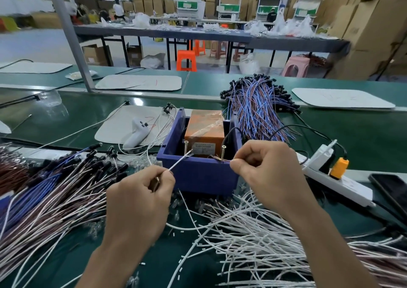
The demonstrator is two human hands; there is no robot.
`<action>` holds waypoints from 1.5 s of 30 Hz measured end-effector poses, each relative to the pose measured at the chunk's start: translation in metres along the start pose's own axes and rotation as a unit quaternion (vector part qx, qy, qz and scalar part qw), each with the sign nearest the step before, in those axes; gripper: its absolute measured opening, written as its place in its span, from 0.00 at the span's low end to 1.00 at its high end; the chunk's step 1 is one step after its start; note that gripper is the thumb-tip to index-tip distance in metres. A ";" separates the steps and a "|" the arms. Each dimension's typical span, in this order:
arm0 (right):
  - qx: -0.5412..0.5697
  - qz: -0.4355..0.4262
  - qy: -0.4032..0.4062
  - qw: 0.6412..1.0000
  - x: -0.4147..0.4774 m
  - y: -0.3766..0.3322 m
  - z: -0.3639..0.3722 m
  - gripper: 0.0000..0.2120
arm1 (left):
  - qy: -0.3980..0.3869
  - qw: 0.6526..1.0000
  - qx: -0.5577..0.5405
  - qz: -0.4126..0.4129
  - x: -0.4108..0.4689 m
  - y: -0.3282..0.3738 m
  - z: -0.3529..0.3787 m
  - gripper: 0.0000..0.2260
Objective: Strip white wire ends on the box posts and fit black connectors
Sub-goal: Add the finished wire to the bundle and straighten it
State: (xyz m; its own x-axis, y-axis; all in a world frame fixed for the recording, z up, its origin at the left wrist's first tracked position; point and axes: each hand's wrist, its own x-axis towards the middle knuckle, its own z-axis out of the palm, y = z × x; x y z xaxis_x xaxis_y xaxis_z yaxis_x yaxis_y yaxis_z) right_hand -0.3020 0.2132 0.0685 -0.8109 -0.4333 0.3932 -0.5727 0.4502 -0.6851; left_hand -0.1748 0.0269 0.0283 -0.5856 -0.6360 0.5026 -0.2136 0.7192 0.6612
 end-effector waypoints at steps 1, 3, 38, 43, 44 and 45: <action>0.000 0.000 0.000 1.000 0.000 0.000 0.000 0.09 | 0.001 1.000 0.009 -0.006 0.000 0.000 -0.001 0.09; 0.000 0.000 0.000 1.000 0.000 0.001 0.000 0.09 | 0.008 1.000 0.019 -0.009 0.000 -0.003 -0.002 0.11; 0.062 0.056 -0.019 0.996 0.007 0.007 -0.020 0.09 | 0.025 0.999 -0.024 -0.034 0.001 -0.013 -0.003 0.11; 0.099 0.067 -0.057 0.991 0.006 0.008 -0.017 0.07 | 0.031 0.999 -0.016 -0.019 0.000 -0.013 -0.002 0.12; 0.098 0.065 -0.053 0.992 0.005 0.008 -0.013 0.06 | 0.032 0.999 -0.013 -0.018 0.000 -0.013 -0.002 0.12; 0.086 0.062 -0.036 0.994 0.004 0.009 -0.009 0.07 | 0.033 0.999 -0.011 -0.018 0.000 -0.013 -0.002 0.12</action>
State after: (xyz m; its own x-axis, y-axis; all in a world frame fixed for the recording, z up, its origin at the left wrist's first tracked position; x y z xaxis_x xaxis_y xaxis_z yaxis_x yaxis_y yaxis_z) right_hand -0.3114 0.2220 0.0695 -0.8594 -0.4411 0.2585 -0.4352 0.3657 -0.8227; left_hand -0.1703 0.0163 0.0211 -0.5245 -0.6786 0.5142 -0.2161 0.6903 0.6905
